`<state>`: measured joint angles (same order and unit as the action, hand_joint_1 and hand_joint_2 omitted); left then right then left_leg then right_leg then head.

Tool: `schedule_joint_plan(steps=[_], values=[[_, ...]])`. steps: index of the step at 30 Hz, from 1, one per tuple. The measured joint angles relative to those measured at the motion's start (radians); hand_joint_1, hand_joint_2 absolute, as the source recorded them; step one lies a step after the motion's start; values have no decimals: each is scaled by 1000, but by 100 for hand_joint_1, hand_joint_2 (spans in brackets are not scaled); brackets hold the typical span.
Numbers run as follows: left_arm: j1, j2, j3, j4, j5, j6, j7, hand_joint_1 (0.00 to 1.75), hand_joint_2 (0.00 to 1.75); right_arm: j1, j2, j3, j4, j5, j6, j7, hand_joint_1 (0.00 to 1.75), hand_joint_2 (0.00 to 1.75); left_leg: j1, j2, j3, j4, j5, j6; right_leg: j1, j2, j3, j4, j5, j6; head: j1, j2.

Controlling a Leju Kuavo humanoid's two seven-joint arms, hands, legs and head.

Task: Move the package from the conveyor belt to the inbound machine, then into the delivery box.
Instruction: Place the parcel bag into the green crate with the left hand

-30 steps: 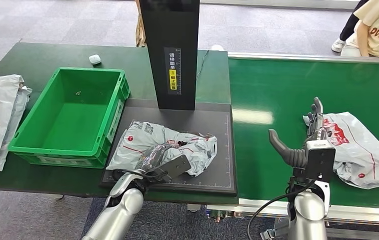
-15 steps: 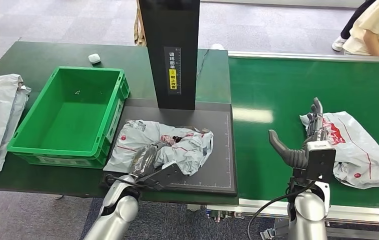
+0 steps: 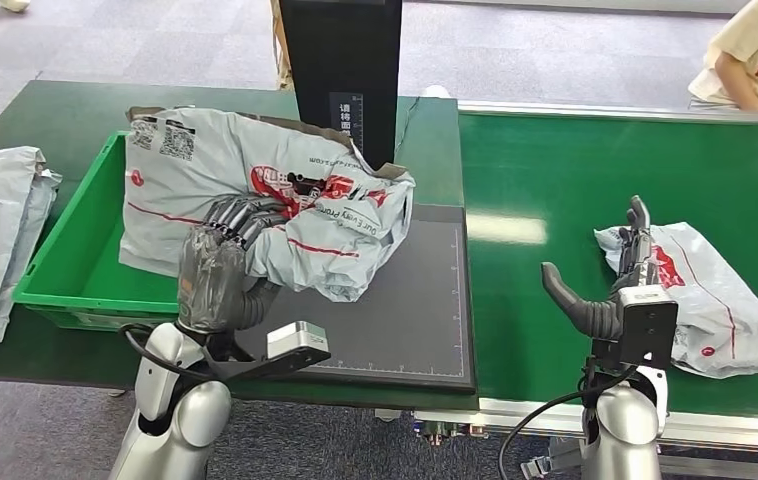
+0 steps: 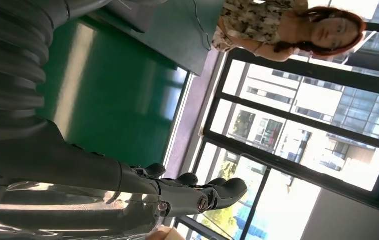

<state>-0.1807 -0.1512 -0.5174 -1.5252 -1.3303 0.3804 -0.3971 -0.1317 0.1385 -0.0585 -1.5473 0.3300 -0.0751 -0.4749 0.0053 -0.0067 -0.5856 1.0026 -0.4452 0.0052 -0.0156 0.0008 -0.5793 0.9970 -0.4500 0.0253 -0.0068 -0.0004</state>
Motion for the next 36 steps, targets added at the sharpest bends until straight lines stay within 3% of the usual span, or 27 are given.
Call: schedule_joint_plan(steps=[10, 19, 27, 36], values=[[-9, 25, -12, -40, -21, 27, 18, 175, 175, -3, 0, -2, 0, 2, 2, -1, 0, 175, 0, 0, 0, 0, 0, 0, 0, 0, 0, 0, 0, 0, 0, 0], [-107, 45, 1, -23, -45, 5, 82, 175, 175, -3, 0, 16, 19, 69, 80, 32, 0, 175, 0, 0, 0, 0, 0, 0, 0, 0, 0, 0, 0, 0, 0, 0], [-282, 54, 103, 165, -72, -8, 167, 175, 175, -8, 0, 63, 50, 120, 102, 41, 0, 175, 0, 0, 0, 0, 1, 0, 0, 0, 0, 0, 0, 0, 0, 0], [-537, 104, 270, 508, -108, -29, 283, 175, 175, -29, -3, 91, 94, 127, 113, 41, 0, 175, 0, 0, 0, 0, 1, 0, 0, 0, 0, 1, 0, 0, 0, 0]])
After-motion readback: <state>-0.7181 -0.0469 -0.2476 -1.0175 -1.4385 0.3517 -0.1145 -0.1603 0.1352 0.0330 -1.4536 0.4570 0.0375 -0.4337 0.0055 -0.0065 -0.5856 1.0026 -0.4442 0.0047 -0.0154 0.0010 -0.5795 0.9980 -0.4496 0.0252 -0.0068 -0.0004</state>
